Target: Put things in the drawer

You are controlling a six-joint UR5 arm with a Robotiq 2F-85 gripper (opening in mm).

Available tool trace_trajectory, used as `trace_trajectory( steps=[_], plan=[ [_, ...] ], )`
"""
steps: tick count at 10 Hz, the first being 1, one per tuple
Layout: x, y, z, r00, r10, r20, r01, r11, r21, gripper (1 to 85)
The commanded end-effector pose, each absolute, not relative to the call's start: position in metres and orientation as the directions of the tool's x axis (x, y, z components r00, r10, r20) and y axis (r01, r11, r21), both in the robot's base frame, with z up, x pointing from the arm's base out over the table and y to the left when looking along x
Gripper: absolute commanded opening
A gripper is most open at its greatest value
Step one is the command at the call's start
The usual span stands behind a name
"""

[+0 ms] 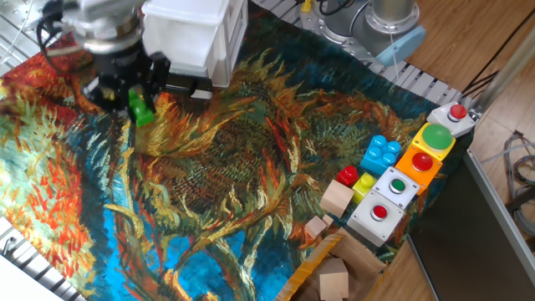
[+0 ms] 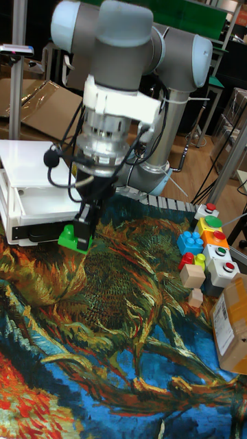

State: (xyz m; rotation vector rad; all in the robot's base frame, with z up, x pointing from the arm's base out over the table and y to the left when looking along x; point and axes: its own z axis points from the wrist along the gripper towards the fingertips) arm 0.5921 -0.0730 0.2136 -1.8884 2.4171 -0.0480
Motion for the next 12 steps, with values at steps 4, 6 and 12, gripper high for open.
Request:
trace_trajectory(
  steps=[4,6,12],
  plan=[
    [0.559,-0.101,0.213,-0.399,-0.91,-0.111,-0.911,0.407,-0.063,1.3],
    [0.538,-0.122,0.211,-0.413,-0.905,-0.102,-0.904,0.421,-0.071,1.3],
    [0.533,-0.118,0.217,-0.512,-0.85,-0.124,-0.851,0.522,-0.064,1.3]
  ],
)
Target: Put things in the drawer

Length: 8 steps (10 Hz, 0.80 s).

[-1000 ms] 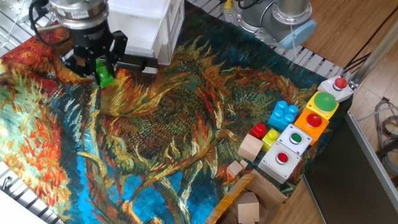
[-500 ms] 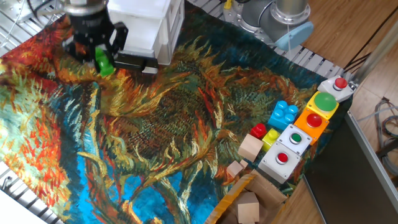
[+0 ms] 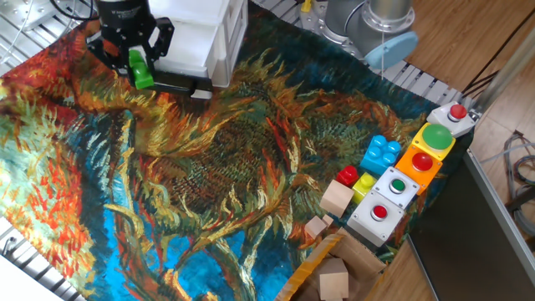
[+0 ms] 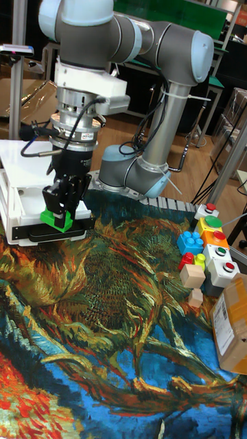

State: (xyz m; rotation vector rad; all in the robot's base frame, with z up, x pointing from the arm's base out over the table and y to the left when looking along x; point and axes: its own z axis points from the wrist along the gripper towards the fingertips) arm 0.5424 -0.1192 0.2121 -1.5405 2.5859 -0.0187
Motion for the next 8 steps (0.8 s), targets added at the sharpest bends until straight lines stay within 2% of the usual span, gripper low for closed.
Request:
trace_trajectory(
  steps=[1,5,6,8],
  plan=[
    [0.52,-0.122,0.222,-0.524,-0.844,-0.116,-0.844,0.533,-0.057,1.3],
    [0.485,-0.142,0.233,-0.559,-0.822,-0.111,-0.825,0.564,-0.021,1.3],
    [0.494,-0.153,0.234,-0.553,-0.828,-0.095,-0.825,0.56,-0.075,1.3],
    [0.498,-0.15,0.234,-0.588,-0.8,-0.118,-0.798,0.598,-0.075,1.3]
  ],
)
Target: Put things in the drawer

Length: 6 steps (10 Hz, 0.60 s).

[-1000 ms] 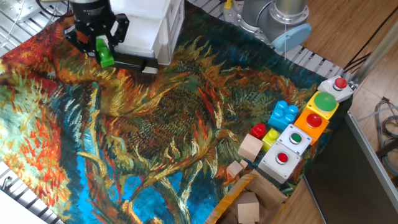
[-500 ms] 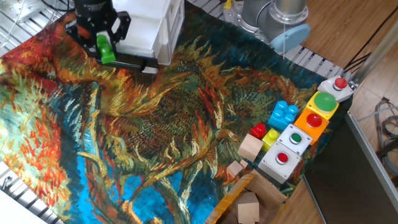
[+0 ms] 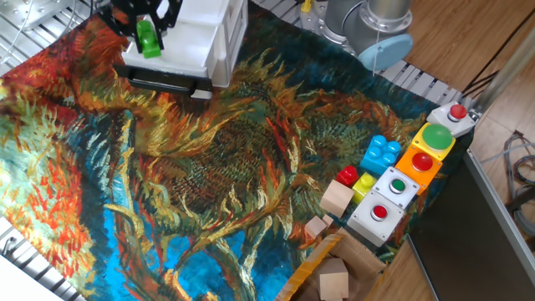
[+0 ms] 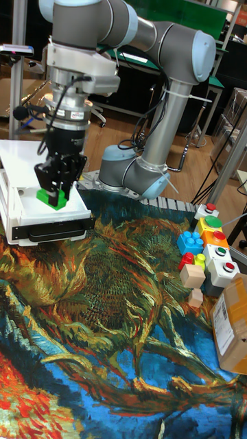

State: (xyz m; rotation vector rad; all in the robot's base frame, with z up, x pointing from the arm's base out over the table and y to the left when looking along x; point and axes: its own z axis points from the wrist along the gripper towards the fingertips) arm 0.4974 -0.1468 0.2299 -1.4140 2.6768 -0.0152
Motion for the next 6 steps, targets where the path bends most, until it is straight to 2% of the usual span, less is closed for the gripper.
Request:
trace_trajectory(
  steps=[1,3,6],
  plan=[
    [0.5,-0.151,0.234,-0.597,-0.793,-0.12,-0.79,0.608,-0.082,1.3],
    [0.514,-0.147,0.226,-0.664,-0.737,-0.125,-0.737,0.674,-0.051,1.3],
    [0.5,-0.152,0.219,-0.769,-0.625,-0.135,-0.631,0.776,-0.002,1.3]
  ],
)
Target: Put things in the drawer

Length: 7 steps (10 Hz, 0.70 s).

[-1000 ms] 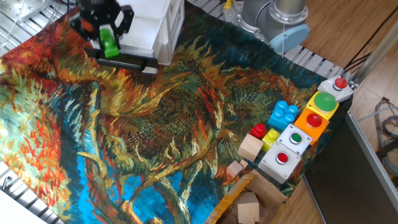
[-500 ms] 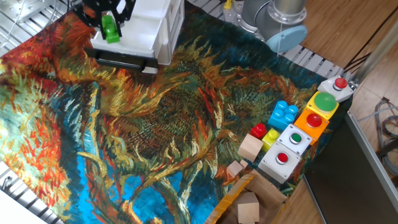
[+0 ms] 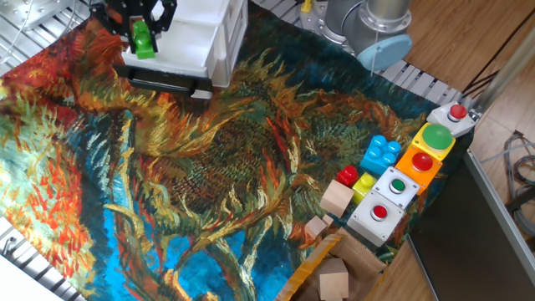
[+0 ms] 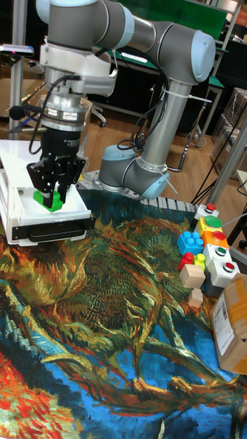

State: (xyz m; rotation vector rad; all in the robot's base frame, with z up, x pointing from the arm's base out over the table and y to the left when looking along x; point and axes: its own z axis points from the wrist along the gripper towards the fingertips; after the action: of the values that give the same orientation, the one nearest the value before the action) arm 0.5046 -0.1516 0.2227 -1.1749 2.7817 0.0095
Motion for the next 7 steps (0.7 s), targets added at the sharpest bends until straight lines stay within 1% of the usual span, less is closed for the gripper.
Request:
trace_trajectory(
  steps=[1,3,5,7],
  plan=[
    [0.4916,-0.1449,0.2203,-0.792,-0.592,-0.152,-0.602,0.797,0.035,1.3],
    [0.4825,-0.1459,0.2238,-0.797,-0.583,-0.158,-0.595,0.803,0.033,1.3],
    [0.4915,-0.1516,0.2243,-0.776,-0.606,-0.173,-0.614,0.789,-0.01,1.3],
    [0.49,-0.1535,0.2239,-0.785,-0.598,-0.164,-0.605,0.796,-0.01,1.3]
  ],
)
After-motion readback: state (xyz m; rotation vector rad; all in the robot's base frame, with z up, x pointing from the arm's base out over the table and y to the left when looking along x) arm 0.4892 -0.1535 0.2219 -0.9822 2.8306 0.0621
